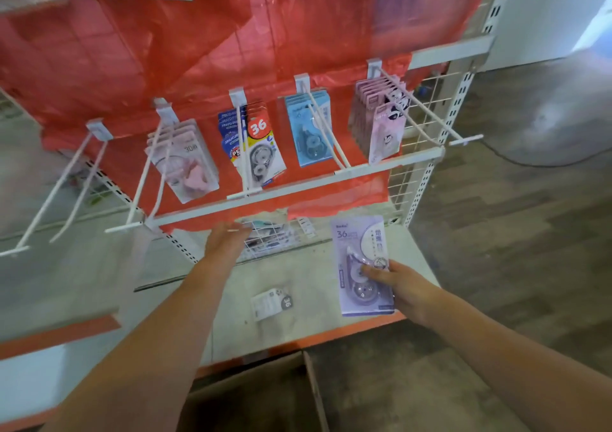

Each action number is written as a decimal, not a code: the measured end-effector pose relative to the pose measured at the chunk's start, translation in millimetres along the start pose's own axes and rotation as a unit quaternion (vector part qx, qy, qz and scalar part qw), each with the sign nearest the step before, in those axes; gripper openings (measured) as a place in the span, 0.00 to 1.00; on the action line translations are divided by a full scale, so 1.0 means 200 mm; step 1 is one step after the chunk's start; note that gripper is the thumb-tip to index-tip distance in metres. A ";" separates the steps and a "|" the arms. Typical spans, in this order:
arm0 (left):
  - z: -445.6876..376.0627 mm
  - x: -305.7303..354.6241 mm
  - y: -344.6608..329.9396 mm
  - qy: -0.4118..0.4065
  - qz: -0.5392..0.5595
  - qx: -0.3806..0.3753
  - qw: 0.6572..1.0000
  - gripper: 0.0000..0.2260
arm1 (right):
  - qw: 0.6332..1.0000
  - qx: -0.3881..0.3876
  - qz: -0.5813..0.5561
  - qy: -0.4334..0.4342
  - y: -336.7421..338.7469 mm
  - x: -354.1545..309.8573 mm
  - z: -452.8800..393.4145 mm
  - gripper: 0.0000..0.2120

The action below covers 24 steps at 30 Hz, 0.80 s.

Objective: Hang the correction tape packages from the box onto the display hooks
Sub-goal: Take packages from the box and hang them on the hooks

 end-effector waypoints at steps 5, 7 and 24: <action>0.20 -0.16 0.03 -0.065 -0.210 -0.059 0.974 0.08 | 0.999 0.016 0.021 0.022 -0.01 0.07 0.20 0.21; 0.29 -0.16 0.08 -0.109 -0.252 -0.090 0.957 0.11 | 0.999 0.015 0.027 0.030 -0.04 0.09 0.30 0.24; 1.20 0.64 0.56 -0.407 -0.346 -0.085 0.841 0.12 | 0.972 0.021 0.072 0.224 -0.30 -0.49 1.32 0.23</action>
Point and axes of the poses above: each hand's wrist, its own z-axis away from the middle knuckle, its own y-axis out of the back of the hand, x = y × z, the point moved 2 cm from there along -z, towards the middle knuckle, and after that the axes turned 7 degrees about -z, right-handed, at the moved point
